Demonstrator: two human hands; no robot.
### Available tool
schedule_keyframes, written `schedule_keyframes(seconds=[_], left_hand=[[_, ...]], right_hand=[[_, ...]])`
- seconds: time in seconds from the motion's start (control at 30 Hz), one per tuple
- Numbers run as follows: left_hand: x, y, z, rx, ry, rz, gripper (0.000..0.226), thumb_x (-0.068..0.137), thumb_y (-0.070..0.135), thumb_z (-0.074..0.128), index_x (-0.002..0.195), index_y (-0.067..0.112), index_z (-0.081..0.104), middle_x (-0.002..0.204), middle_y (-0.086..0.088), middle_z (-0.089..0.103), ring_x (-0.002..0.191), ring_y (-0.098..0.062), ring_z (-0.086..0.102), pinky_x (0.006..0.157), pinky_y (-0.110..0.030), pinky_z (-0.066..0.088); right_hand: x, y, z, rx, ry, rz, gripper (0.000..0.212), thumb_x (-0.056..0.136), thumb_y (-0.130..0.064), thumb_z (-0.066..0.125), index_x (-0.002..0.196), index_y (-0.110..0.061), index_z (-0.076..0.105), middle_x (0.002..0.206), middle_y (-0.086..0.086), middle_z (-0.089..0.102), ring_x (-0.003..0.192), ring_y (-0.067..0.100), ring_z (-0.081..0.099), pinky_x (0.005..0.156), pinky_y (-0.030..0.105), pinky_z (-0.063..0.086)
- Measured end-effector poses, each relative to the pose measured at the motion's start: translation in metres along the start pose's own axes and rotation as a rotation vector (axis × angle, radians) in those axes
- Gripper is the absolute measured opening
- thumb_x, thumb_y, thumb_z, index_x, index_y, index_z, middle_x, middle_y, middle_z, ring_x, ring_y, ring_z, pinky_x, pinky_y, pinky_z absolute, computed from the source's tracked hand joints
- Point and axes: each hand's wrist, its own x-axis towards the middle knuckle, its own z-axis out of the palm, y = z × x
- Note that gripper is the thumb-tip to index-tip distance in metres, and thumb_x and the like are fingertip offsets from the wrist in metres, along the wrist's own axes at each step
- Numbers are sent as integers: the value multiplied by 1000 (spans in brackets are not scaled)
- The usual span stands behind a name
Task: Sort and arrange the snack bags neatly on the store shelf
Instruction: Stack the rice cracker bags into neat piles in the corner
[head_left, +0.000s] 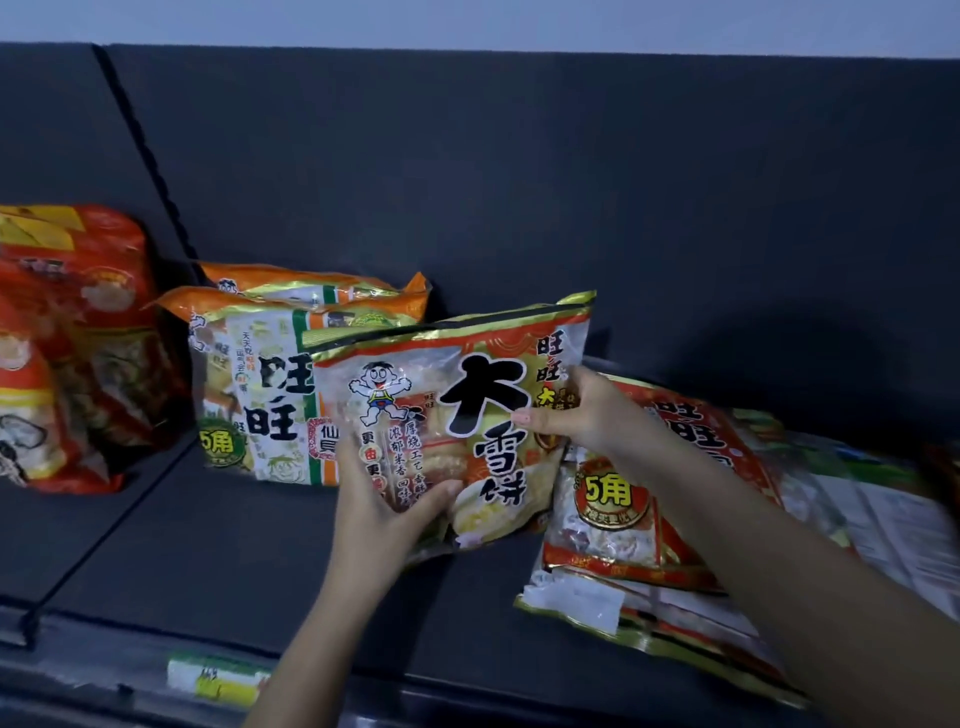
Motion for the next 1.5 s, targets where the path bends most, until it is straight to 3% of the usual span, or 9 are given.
schedule_keyframes(seconds=[0.1, 0.23, 0.33, 0.57, 0.67, 0.87, 1.0, 1.37, 1.5], left_hand=[[4, 4, 12, -2, -35, 27, 101, 63, 29, 87, 125, 63, 15, 138, 18, 41, 127, -9, 44, 100, -32, 46], [19, 6, 31, -60, -119, 24, 79, 73, 6, 79, 116, 51, 29, 119, 15, 53, 105, -2, 57, 65, -15, 54], [29, 5, 45, -44, -171, 51, 76, 71, 7, 80, 125, 32, 33, 123, 2, 56, 110, -7, 58, 86, -19, 51], [59, 7, 72, -62, -295, 76, 80, 72, 2, 78, 133, 20, 31, 122, 3, 55, 106, 3, 59, 80, -10, 47], [81, 4, 74, -54, -320, 58, 82, 70, 4, 79, 133, 25, 31, 123, 4, 55, 110, -1, 58, 89, -19, 50], [110, -7, 74, -6, -238, 12, 89, 64, 26, 86, 134, 27, 32, 129, 0, 55, 118, -15, 54, 104, -44, 43], [112, -12, 81, -16, -181, -36, 100, 59, 48, 77, 142, 25, 27, 136, 2, 49, 123, -14, 49, 107, -42, 39], [110, -26, 79, 51, -121, -38, 85, 65, 56, 72, 136, 33, 31, 136, 4, 49, 125, -13, 49, 105, -43, 43], [95, -20, 77, 159, -107, -79, 95, 70, 51, 74, 146, 27, 21, 146, -3, 30, 132, -26, 41, 101, -42, 46]], right_hand=[[-3, 6, -8, -6, 34, 34, 101, 54, -51, 80, 140, -20, 38, 140, -1, 49, 127, 23, 46, 106, 40, 37], [-10, 15, -24, 31, 100, 43, 81, 73, -35, 78, 141, -18, 37, 139, -3, 48, 127, 21, 45, 98, 32, 37], [-18, 18, -37, 52, 128, 47, 49, 77, -26, 76, 118, -23, 50, 109, -10, 62, 102, 13, 58, 84, 28, 43], [-26, 30, -60, 36, 229, 44, 21, 81, -20, 72, 92, -26, 56, 95, -1, 69, 85, 17, 66, 72, 32, 51], [-14, 30, -60, 18, 255, 59, 24, 82, -19, 71, 102, -18, 57, 94, 5, 69, 79, 21, 66, 67, 36, 53], [28, 24, -54, -1, 333, 35, 35, 85, -17, 69, 109, -18, 44, 114, 2, 55, 109, 25, 57, 95, 48, 48], [45, 26, -53, -22, 413, 55, 59, 85, -23, 69, 135, -11, 40, 125, 5, 47, 117, 28, 51, 97, 48, 46], [51, 35, -48, 35, 473, 27, 49, 84, -22, 70, 117, -14, 34, 93, -10, 47, 97, 18, 54, 90, 39, 50], [37, 22, -50, -152, 431, -41, 62, 86, -22, 68, 133, -9, 30, 112, 2, 50, 98, 15, 50, 83, 29, 44]])
